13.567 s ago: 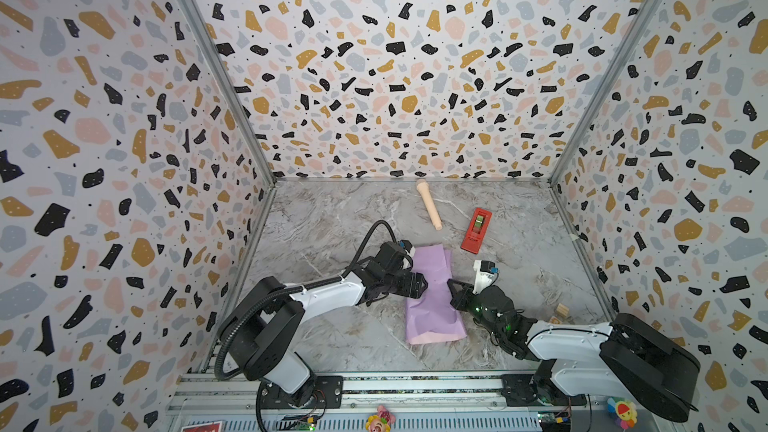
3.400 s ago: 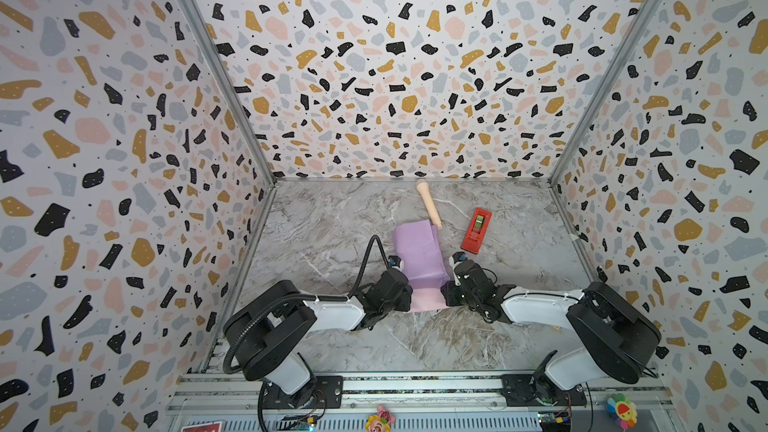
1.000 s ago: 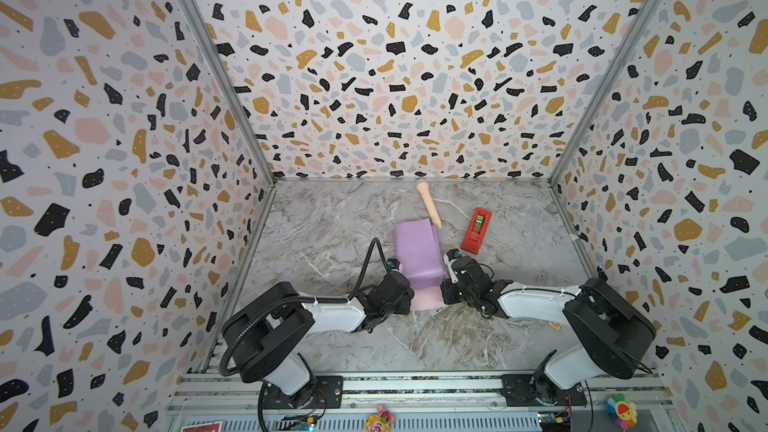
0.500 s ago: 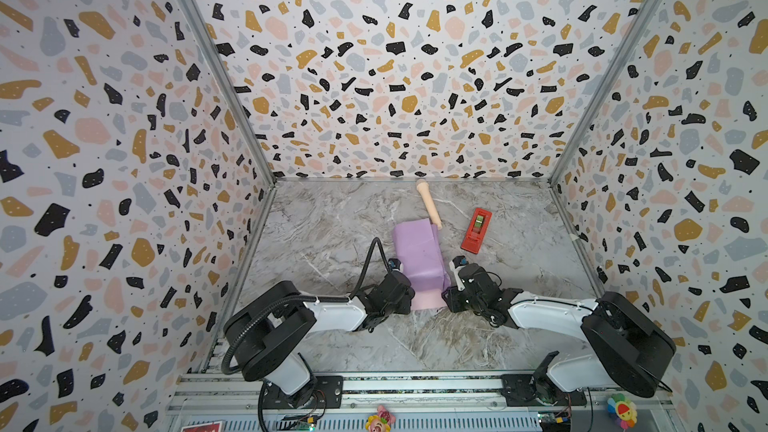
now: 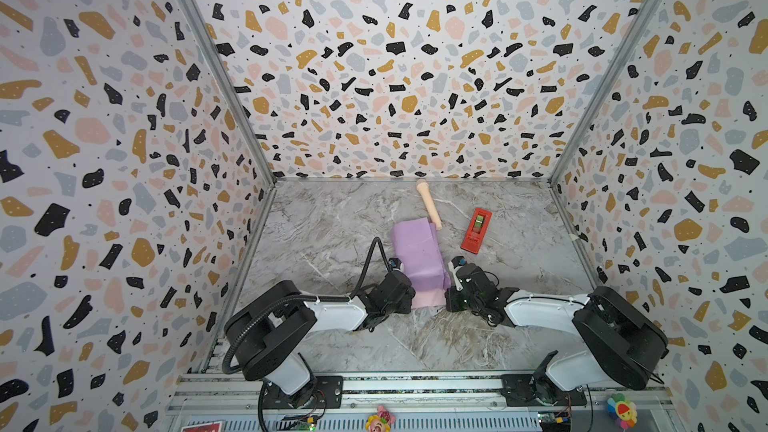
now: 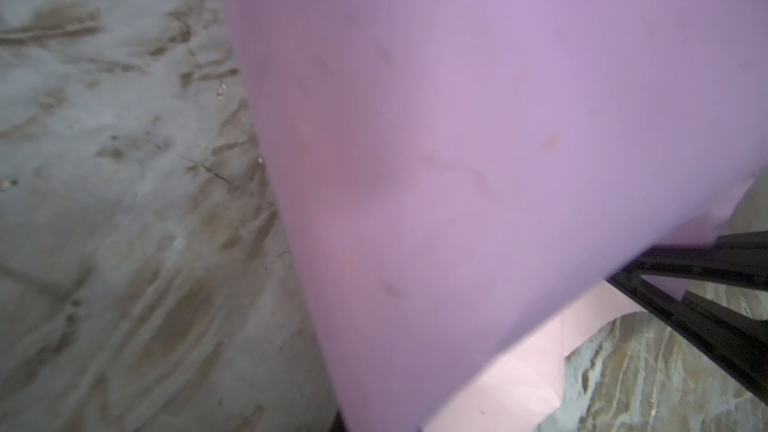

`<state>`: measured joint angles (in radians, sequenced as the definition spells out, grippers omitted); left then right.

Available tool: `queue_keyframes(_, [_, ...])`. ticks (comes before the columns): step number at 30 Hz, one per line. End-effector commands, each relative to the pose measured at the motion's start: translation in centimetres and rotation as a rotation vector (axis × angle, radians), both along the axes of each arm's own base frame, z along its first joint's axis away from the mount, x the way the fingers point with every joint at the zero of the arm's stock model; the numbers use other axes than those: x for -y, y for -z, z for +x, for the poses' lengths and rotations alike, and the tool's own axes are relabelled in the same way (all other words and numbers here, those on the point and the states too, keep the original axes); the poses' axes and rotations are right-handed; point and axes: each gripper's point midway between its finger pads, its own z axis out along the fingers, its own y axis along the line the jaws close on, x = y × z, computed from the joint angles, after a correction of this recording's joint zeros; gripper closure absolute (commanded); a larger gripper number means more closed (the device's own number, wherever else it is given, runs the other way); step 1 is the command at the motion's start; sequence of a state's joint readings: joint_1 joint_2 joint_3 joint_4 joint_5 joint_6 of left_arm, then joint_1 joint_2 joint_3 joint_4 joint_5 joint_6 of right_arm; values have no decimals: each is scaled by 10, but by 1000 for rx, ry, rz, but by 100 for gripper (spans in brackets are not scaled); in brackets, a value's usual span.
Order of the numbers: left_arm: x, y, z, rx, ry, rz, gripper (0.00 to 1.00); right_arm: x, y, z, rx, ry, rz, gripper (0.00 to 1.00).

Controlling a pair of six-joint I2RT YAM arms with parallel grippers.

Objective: Wrap the gift box in paper

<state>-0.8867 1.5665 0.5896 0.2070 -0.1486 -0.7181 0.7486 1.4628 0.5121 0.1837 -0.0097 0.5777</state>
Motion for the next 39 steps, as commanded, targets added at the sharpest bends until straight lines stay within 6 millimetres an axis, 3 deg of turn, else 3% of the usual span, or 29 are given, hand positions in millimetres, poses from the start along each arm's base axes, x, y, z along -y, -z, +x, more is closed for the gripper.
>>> queue_keyframes(1, [5, -6, 5, 23, 7, 3, 100, 2, 3, -1, -10, 5, -27, 100])
queue_keyframes(2, [5, -5, 5, 23, 9, 5, 100, 3, 2, -2, -8, 3, -27, 100])
queue_keyframes(7, [5, -9, 5, 29, 8, -3, 100, 9, -10, -9, 33, -36, -24, 61])
queue_keyframes(11, [3, -12, 5, 34, 5, -4, 97, 7, -19, -4, 71, -52, -4, 49])
queue_keyframes(15, [2, -15, 5, 40, 3, -1, 83, 1, -20, 14, 87, -42, 5, 47])
queue_keyframes(19, [1, -24, 2, 54, 26, -8, 55, -2, -18, 31, 102, -19, 6, 47])
queue_keyframes(25, [-22, -64, 5, 189, 15, 33, 27, -5, -20, 35, 106, -19, 47, 48])
queue_keyframes(29, [-31, -107, 17, 327, -2, 54, 20, -3, -18, 32, 99, -19, 57, 48])
queue_keyframes(32, [-22, -136, 25, 466, 83, 81, 21, -1, -17, 28, 92, -22, 70, 48])
queue_keyframes(39, [25, -153, 33, 669, 426, 220, 23, -2, -14, 21, 80, -43, 91, 48])
